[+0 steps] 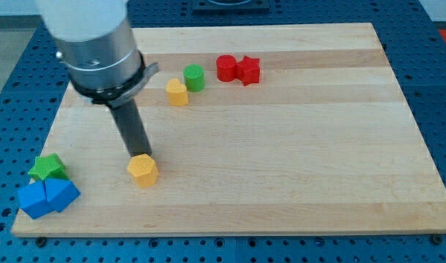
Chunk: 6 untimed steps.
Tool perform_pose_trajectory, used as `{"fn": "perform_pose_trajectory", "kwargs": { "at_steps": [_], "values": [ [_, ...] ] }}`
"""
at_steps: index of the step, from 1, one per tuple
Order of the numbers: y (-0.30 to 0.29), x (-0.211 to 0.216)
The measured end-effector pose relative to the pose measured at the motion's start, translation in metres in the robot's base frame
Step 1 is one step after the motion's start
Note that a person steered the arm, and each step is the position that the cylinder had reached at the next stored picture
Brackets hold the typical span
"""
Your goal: Push the yellow hexagon to the left
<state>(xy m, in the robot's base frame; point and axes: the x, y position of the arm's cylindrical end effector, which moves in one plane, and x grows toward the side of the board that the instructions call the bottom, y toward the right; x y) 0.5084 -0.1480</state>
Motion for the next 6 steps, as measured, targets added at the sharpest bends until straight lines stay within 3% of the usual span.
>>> {"fn": "perform_pose_trajectory", "kwargs": {
  "at_steps": [3,4,6],
  "values": [
    [0.105,0.003],
    [0.092,0.033],
    [0.012,0.041]
  ]
}}
